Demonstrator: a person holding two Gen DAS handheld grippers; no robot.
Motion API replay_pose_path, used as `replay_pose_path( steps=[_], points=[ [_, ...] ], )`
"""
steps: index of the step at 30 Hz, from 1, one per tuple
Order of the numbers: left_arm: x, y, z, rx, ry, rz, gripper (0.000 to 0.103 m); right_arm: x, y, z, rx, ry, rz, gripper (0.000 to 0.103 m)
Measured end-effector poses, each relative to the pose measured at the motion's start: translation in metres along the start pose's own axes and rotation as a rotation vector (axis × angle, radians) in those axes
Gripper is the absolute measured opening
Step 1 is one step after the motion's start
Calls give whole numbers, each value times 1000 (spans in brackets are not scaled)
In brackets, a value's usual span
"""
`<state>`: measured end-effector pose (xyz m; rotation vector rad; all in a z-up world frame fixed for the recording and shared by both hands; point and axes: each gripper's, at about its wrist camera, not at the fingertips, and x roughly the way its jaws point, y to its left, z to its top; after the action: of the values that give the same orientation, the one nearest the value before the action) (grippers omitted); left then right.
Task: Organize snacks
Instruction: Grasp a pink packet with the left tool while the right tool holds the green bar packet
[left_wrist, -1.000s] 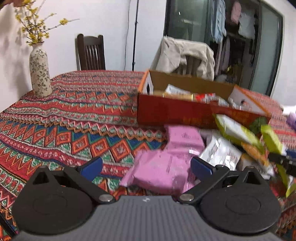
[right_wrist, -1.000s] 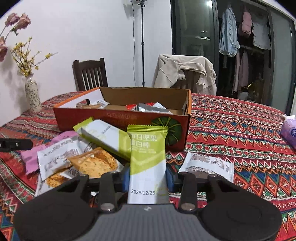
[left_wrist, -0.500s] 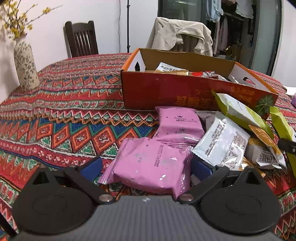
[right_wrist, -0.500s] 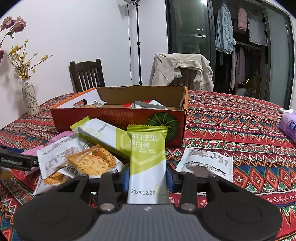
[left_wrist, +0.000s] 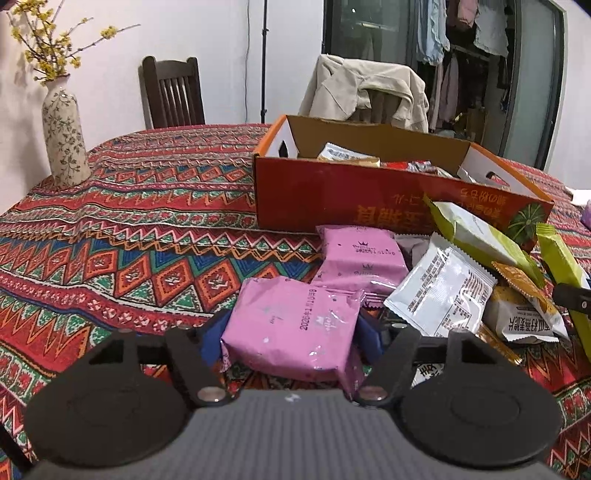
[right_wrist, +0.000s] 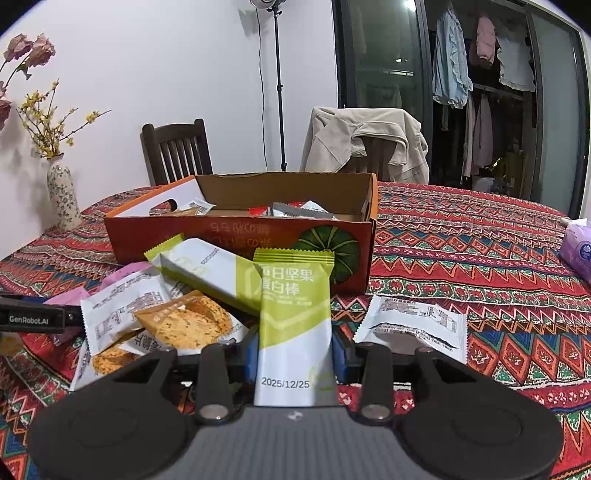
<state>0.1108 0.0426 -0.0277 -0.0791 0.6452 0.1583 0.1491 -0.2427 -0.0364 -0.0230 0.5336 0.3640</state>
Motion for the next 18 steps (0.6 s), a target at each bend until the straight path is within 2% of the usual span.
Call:
replay_pose_path(
  steps=[11,18],
  points=[
    [-24,5,2,-25,-83,9,72,-9,3,-1,-16,-57,-14,37],
    [-39,1,18,-47,-157,-42,72,-15,5,7,3,-89,-1,37]
  ],
)
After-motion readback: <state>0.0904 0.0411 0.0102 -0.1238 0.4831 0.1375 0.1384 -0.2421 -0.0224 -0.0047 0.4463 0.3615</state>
